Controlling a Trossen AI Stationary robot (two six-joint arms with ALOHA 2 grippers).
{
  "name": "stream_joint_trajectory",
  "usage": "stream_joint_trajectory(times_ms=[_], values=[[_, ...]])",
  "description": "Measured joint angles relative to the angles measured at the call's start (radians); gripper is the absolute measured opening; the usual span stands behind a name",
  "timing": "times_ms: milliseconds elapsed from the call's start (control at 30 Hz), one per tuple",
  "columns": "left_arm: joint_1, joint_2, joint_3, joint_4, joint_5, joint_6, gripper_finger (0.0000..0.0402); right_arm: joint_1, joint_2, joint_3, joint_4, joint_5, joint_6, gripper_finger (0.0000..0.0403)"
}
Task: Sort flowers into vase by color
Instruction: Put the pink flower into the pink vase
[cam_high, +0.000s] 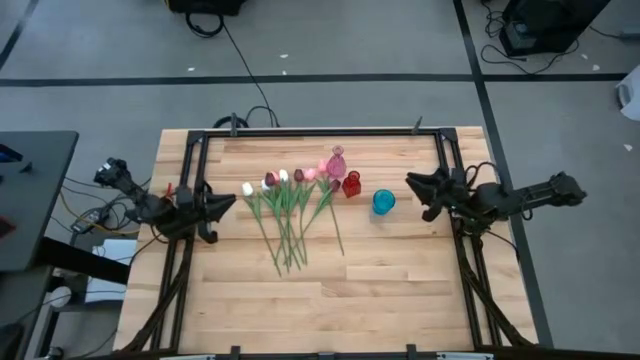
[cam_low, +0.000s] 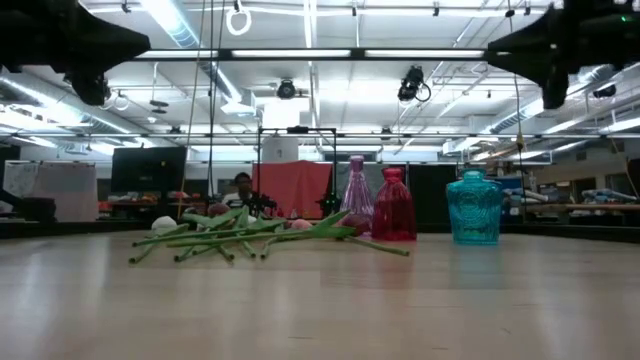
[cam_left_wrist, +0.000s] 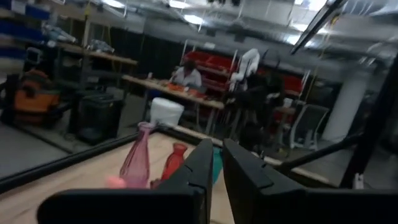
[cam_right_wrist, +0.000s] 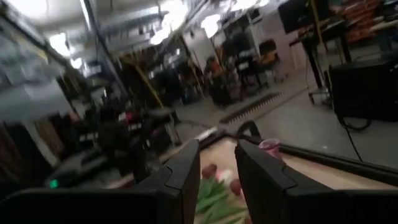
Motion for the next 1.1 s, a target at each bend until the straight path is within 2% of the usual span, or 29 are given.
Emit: stream_joint_trajectory(times_ms=[167, 400, 600, 733, 867, 967, 1033, 1100], values=[[0.039, 0.122, 0.086, -0.134, 0.000, -0.085, 0.0024, 0.000, 0.330, 0.194, -0.050, -0.039, 0.000, 0.0116], [0.099, 0.268, 0.160, -0.137, 0.000, -0.053, 0.0019, -0.002, 0.759, 0.515, -0.168, -0.031, 0.010, 0.0116], [0.106, 0.313, 0.165, -0.147, 0.033, -0.052, 0.0019, -0.021, 0.993, 0.749, -0.306, -0.031, 0.123, 0.0116], [0.106, 0.326, 0.165, -0.151, 0.036, -0.051, 0.0019, -0.026, 1.118, 0.845, -0.336, -0.050, 0.166, 0.0120], [0.106, 0.330, 0.165, -0.151, 0.037, -0.051, 0.0019, -0.032, 1.231, 0.911, -0.332, -0.081, 0.209, 0.0152], [0.104, 0.330, 0.165, -0.152, 0.039, -0.055, 0.0019, -0.054, 1.311, 0.933, -0.331, -0.129, 0.328, 0.0192], [0.103, 0.330, 0.156, -0.150, 0.065, -0.065, 0.0019, -0.077, 1.366, 0.943, -0.334, -0.201, 0.464, 0.0221], [0.103, 0.331, 0.150, -0.156, 0.101, -0.083, 0.0019, -0.107, 1.424, 0.956, -0.344, -0.324, 0.609, 0.0244]])
